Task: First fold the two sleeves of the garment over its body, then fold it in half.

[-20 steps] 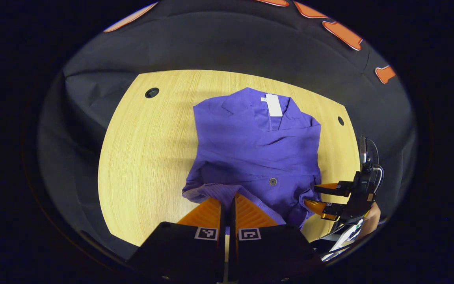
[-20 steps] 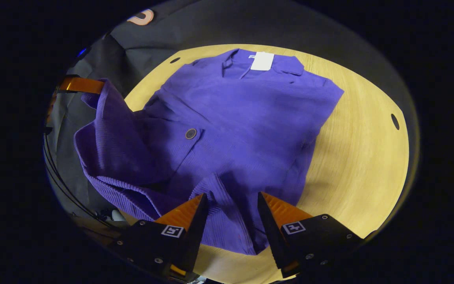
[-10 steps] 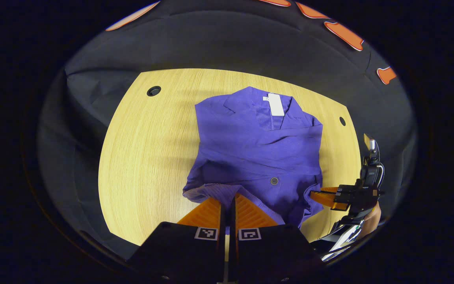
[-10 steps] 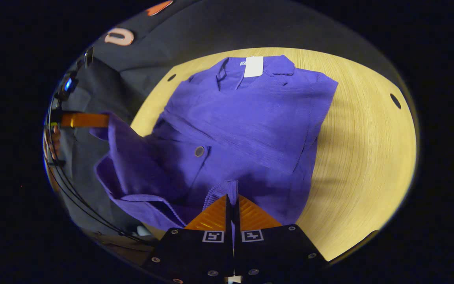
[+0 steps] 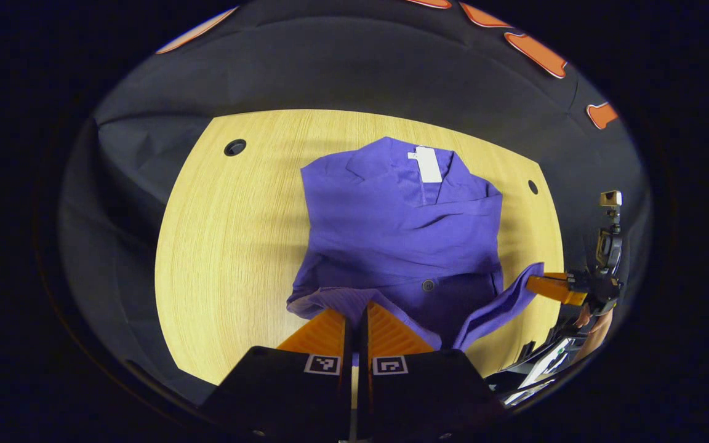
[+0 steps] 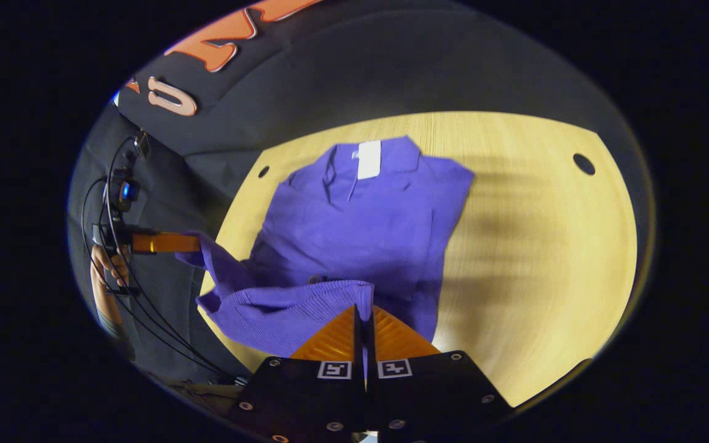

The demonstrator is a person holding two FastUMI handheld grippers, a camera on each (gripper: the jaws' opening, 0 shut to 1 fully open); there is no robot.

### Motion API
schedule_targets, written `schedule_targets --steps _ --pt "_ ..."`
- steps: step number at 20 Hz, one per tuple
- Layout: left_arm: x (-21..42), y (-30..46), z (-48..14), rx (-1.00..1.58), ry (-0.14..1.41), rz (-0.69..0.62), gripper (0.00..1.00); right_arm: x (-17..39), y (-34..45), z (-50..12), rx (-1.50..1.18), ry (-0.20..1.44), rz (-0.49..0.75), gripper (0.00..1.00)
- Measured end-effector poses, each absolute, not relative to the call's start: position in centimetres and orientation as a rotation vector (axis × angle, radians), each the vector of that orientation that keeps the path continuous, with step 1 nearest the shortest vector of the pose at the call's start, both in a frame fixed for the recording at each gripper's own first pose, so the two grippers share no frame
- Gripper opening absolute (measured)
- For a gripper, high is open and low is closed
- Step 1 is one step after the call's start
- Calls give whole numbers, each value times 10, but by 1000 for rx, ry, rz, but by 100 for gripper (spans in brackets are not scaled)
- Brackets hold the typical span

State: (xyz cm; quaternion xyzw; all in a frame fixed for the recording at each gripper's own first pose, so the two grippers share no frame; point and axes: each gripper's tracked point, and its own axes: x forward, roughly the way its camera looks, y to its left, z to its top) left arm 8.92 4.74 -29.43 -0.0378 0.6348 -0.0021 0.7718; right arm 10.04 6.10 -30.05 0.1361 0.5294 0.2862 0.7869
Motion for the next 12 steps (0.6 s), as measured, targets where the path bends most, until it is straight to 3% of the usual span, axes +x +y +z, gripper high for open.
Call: schedule_targets --steps 12 --pt "222 69 -299 -6 1408 8 5 244 34 -263 211 980 539 1"
